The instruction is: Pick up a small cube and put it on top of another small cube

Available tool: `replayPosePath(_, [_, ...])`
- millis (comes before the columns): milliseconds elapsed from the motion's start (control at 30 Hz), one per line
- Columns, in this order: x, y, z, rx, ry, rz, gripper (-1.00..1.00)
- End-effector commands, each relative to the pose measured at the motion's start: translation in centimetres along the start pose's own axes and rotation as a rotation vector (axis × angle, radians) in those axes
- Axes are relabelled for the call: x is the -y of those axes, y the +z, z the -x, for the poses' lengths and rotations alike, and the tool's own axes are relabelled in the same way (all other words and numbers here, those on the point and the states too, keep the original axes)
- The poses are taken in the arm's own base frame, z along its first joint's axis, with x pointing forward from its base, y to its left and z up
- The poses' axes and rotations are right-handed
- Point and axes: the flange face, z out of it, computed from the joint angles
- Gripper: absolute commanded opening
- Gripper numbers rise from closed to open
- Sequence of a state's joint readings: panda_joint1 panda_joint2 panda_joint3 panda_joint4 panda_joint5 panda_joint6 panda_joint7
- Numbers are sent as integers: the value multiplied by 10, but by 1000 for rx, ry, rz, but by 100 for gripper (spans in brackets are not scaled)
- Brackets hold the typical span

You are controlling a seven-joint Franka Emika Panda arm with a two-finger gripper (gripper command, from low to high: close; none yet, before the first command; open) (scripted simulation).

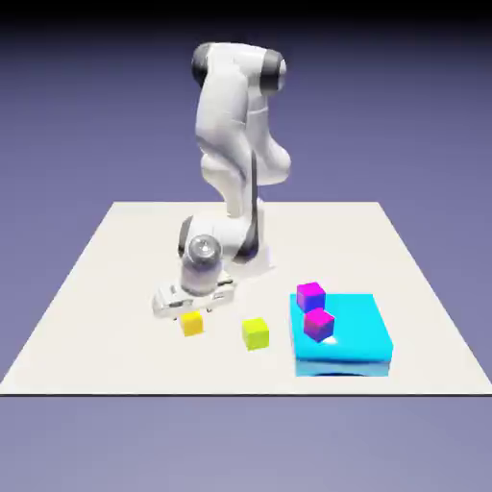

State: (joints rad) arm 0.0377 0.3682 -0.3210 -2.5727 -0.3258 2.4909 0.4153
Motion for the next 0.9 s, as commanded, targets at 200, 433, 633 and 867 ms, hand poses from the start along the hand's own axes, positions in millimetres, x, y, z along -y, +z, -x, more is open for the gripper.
replayPosePath(200, [-4, -70, 7, 2, 13, -4, -100])
replayPosePath(433, [72, -135, 16, 83, 261, -100, -100])
replayPosePath(633, [115, -152, 30, 141, 358, -141, -100])
replayPosePath(867, [123, -117, 30, 141, 358, -141, 100])
